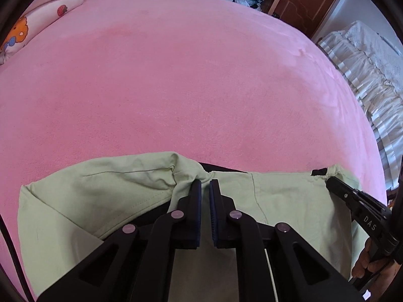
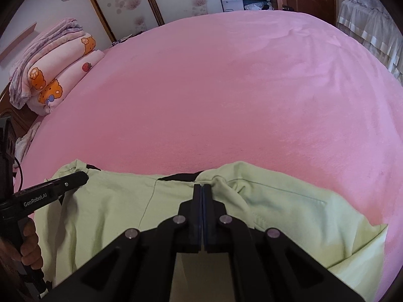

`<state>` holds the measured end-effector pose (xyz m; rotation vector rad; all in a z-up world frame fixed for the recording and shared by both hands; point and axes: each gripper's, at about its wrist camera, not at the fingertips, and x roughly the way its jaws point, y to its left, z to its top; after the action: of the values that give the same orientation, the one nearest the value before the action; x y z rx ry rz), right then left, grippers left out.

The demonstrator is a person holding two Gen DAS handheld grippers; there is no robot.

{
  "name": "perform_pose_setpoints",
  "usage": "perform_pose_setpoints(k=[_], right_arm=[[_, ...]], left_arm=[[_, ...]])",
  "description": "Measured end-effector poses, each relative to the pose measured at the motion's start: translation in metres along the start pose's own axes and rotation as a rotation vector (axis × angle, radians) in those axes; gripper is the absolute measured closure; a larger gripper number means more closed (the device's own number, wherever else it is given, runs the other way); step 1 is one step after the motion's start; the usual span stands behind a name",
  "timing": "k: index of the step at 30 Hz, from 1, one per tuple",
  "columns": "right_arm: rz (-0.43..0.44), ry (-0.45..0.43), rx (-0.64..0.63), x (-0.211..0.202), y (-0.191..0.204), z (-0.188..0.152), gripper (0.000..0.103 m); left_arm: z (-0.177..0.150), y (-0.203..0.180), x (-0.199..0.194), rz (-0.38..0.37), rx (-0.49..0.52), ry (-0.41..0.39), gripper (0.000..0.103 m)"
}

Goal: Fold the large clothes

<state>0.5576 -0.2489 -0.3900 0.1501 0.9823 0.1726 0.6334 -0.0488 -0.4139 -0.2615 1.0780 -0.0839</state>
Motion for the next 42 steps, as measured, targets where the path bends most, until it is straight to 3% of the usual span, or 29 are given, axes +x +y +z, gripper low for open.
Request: perform_pose_setpoints(k=[6,14,20,23,28,38,42], right_arm=[[0.014,0.024,0.057,0.016,-0.011,-0.004,0.103],[-0.001,-0.024,0.072,-0.013,-0.012,0.006,0.103],[-0.016,-0.02,0.076,-0.011,-0.019,0.01,0.103],[0.072,-0.062,0.206,-0.018,-0.038,0.008,0.103],[0.083,-0.043,0.313,-0.017,-0.065,0.003,0.103],[-0.063,0.042,0.182,0.005,-0.062,0.004,0.103],[-0.137,0.063,0.177,0.002,-0.07,0.005,0.103]], left_arm=[[0.002,0.008,0.011,-0.009,-0.019,0.009,0.1],[-0.003,0.012,-0.029,0.038,0.059,-0.031,0.1],[-0.002,0.056,-0.032,0.093,-0.022,-0.022,0.099],[-0.003,0.081,-0.028,0.102,-0.081,-0.011,0.099],[-0.003,0.098,-0.025,0.089,-0.099,-0.006,0.099],[0.003,0.109,-0.018,0.148,-0.063,0.004,0.099],[0.002,0.122,-0.02,0.121,-0.108,0.012,0.099]])
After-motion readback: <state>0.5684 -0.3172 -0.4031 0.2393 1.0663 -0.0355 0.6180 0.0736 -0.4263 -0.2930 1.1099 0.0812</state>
